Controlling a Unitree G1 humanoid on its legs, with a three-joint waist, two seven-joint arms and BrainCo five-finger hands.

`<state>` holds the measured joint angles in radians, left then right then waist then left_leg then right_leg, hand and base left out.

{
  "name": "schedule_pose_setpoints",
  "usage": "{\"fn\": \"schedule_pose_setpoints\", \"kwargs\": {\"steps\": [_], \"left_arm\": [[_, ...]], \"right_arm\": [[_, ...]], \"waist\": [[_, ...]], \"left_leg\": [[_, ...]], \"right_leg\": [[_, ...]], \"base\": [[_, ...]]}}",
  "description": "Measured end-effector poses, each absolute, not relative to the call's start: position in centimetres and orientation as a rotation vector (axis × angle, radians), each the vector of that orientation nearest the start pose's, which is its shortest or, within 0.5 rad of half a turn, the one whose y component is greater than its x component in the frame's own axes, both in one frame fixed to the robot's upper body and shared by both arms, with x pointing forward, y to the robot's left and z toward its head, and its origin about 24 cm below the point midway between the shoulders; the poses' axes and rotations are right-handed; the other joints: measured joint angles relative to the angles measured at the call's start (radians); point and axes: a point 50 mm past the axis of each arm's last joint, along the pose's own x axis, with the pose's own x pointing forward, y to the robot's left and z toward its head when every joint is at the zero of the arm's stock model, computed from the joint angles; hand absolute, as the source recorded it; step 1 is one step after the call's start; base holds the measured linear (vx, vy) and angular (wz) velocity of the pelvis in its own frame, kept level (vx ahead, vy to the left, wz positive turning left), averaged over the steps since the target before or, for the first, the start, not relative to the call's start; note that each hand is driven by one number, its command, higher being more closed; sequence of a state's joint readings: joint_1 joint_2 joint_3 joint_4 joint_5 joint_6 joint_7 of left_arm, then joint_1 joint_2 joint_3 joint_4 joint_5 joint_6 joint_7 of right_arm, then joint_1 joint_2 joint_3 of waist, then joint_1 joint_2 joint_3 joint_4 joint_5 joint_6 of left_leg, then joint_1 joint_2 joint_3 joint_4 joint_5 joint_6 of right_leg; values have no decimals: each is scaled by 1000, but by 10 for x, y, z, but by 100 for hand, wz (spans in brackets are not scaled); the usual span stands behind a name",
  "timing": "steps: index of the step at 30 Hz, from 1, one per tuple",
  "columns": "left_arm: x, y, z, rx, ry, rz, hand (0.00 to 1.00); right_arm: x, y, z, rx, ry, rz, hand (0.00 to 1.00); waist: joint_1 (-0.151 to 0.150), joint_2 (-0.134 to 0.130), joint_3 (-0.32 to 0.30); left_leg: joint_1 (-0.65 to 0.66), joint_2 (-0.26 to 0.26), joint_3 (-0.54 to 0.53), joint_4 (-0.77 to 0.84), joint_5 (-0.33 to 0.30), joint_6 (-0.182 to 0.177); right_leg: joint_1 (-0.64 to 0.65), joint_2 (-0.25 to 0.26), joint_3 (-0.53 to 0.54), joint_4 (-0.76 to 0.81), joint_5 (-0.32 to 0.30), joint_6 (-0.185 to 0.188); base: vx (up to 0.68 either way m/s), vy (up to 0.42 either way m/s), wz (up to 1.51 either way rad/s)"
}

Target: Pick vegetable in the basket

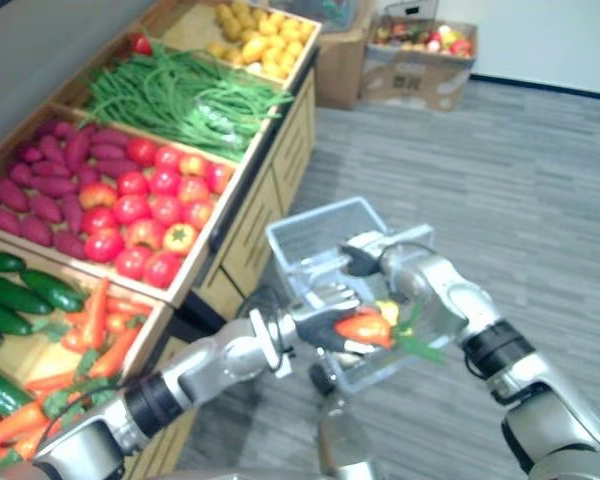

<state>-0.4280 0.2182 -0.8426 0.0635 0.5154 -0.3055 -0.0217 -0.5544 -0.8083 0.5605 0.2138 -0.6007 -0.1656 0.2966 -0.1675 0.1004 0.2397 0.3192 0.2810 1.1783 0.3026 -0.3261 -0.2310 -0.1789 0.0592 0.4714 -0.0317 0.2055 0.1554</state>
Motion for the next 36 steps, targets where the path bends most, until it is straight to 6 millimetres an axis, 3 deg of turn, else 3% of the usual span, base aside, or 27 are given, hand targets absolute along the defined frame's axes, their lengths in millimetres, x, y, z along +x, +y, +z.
{"fn": "schedule_pose_setpoints", "kwargs": {"steps": [5,11,20,31,35,36], "left_arm": [[211,-36,92,756,-758,-1023,100],[217,-43,70,812,-664,-1045,100],[240,-19,10,1017,-379,-1036,100],[268,-1,-11,1095,-192,-861,100],[278,8,-14,1112,-131,-787,100],[280,7,-13,1116,-127,-777,0]], "right_arm": [[319,-172,116,-1594,-169,685,100],[317,-165,118,-1593,-183,724,100],[325,-156,130,-1580,-226,706,100],[327,-143,125,-1521,-240,719,100],[327,-137,125,-1478,-268,717,100],[327,-137,125,-1465,-269,718,100]], "waist": [[3,-1,-2],[3,-7,-16],[-24,-17,-18],[-47,-31,-11],[-54,-50,1],[-54,-52,2]], "left_leg": [[1,2,6,8,-2,-3],[5,5,12,12,-3,-5],[15,-20,15,-23,8,-2],[17,-71,14,-90,25,3],[21,-82,18,-100,28,4],[19,-83,18,-100,28,4]], "right_leg": [[-5,3,5,11,0,0],[-6,9,11,16,0,0],[0,4,23,4,0,0],[-7,-9,40,-7,0,2],[-10,-9,55,-7,0,3],[-12,-10,56,-7,1,4]], "base": [[-21,-28,-3],[-8,-13,-3],[0,2,-2],[-2,8,-3],[-11,-6,-6],[0,0,0]]}}
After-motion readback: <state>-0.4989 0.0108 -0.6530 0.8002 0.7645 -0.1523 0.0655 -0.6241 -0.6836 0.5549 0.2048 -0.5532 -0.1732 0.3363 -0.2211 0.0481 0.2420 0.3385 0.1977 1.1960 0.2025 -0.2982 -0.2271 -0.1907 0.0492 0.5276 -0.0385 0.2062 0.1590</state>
